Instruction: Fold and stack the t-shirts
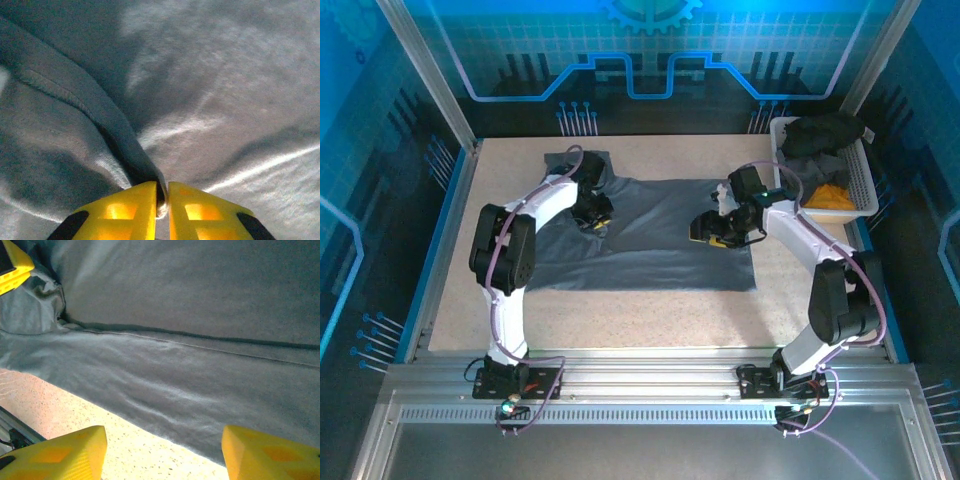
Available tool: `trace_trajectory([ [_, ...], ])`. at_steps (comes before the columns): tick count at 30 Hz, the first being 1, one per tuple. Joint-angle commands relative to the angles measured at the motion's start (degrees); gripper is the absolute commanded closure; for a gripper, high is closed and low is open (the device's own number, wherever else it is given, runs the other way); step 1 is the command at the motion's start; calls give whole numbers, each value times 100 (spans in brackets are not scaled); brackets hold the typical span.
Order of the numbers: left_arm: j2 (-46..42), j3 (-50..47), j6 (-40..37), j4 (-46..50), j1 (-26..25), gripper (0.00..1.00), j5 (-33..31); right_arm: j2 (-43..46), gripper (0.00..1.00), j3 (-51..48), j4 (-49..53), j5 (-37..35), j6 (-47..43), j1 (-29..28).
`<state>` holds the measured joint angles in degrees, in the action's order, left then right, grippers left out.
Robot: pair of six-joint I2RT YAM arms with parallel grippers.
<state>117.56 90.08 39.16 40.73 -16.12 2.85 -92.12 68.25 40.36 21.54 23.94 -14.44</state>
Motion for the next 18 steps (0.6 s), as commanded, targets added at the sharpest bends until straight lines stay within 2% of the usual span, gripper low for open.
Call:
trace_trajectory([
  [1, 41, 321, -657, -65, -140, 84, 108, -95, 38, 158, 130, 157, 47, 67],
  [4, 197, 554, -821, 63, -181, 80, 96, -149, 38, 201, 139, 163, 33, 71],
  [6, 179, 595, -827, 120, -181, 71, -12, -184, 38, 240, 157, 163, 24, 57],
  [10, -323, 257, -647, -40, -173, 63, -384, -217, 38, 294, 166, 173, 23, 57],
  [14, -890, -428, 23, -381, 100, 65, -145, -245, 38, 270, 142, 207, 34, 39],
  [18, -1465, -1365, 804, -580, 558, 74, 253, -296, 39, 253, 149, 152, 23, -34],
])
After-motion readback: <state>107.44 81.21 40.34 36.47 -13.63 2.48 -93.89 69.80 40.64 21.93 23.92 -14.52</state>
